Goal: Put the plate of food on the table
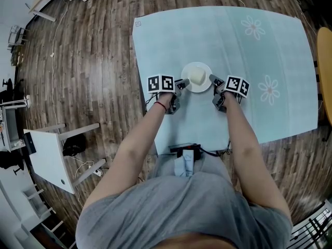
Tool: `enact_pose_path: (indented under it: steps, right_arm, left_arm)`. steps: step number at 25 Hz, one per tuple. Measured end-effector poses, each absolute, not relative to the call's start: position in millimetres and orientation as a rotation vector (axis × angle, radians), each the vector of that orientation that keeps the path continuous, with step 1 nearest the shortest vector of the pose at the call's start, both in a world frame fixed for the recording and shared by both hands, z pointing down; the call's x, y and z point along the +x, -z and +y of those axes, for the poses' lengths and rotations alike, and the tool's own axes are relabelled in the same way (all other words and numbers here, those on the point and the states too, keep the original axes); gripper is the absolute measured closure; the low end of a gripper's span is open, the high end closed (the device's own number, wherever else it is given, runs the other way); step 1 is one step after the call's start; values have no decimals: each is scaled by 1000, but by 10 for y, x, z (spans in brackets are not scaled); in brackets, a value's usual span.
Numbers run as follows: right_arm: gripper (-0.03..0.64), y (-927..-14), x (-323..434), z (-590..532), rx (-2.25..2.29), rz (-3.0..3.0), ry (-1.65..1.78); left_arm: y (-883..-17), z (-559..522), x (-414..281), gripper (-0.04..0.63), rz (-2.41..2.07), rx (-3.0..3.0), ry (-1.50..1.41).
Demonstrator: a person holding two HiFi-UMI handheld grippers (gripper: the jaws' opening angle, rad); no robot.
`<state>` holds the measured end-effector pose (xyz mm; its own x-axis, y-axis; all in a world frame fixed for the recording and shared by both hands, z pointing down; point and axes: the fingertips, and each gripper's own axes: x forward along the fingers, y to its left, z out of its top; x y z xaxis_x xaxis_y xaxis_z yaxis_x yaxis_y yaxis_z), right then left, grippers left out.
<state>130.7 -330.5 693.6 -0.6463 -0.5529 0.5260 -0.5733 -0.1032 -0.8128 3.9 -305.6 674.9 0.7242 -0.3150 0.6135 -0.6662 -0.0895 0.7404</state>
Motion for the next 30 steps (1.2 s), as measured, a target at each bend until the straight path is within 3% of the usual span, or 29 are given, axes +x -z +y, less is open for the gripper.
enact_pose_path:
  steps: [16, 23, 30]
  right_arm:
    - [578, -6968, 1316, -3285, 1322, -2054, -1859]
    - [578, -7016, 1357, -3267, 1328, -2025, -1855]
    - [578, -6959, 1385, -3211, 1308, -2053, -1783]
  left_arm:
    - [-6177, -2193, 390, 468, -595, 2206, -413]
    - [-6120, -2096, 360, 575, -582, 2344, -463]
    - [-6075, -2039, 375, 575, -552, 2354, -440]
